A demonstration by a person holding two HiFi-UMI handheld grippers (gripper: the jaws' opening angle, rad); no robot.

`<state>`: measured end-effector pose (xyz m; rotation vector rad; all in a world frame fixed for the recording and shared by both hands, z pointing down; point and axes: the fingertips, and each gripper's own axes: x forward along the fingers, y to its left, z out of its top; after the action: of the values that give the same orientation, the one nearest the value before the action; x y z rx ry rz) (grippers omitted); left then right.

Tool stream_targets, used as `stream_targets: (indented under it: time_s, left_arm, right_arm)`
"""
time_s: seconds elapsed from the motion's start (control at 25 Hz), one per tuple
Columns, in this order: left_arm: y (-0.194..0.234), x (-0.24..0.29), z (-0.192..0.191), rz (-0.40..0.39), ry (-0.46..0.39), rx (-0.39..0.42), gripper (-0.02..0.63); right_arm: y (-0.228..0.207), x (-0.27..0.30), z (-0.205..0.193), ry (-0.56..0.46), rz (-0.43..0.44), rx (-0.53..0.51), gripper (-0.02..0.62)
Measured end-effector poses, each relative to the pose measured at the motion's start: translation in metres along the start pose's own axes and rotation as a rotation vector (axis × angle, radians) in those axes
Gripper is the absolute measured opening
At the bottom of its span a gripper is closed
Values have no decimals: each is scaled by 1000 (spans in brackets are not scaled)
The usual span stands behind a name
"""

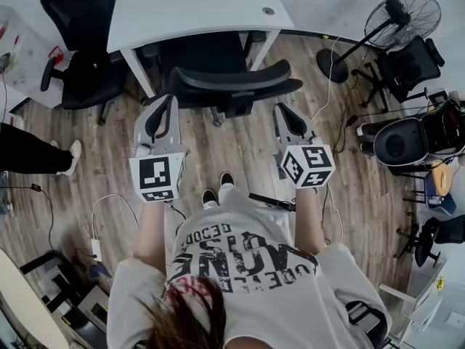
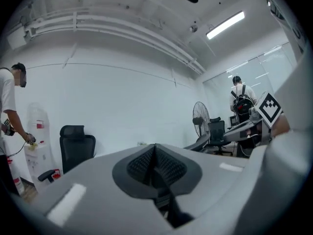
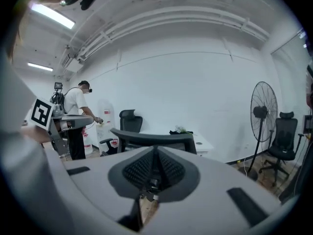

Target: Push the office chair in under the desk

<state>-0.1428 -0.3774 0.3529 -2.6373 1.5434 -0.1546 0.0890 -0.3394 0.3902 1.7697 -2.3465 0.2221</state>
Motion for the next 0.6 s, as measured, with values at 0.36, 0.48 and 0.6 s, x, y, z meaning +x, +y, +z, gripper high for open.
stream_targets:
  time_s: [0.36,0.48,0.6]
  left_arm:
    - [-4,-18,53,6,-101,2,11]
    - [-8,-25,61,23,-122,-13,11]
    - [-16,-29,65,31,-135,-25,11]
  right_arm:
    - [18,-34,69,-171,3,30,31]
    - [22,-44,85,-211,15,30,31]
    - [25,-51,94,-225,18,5,31]
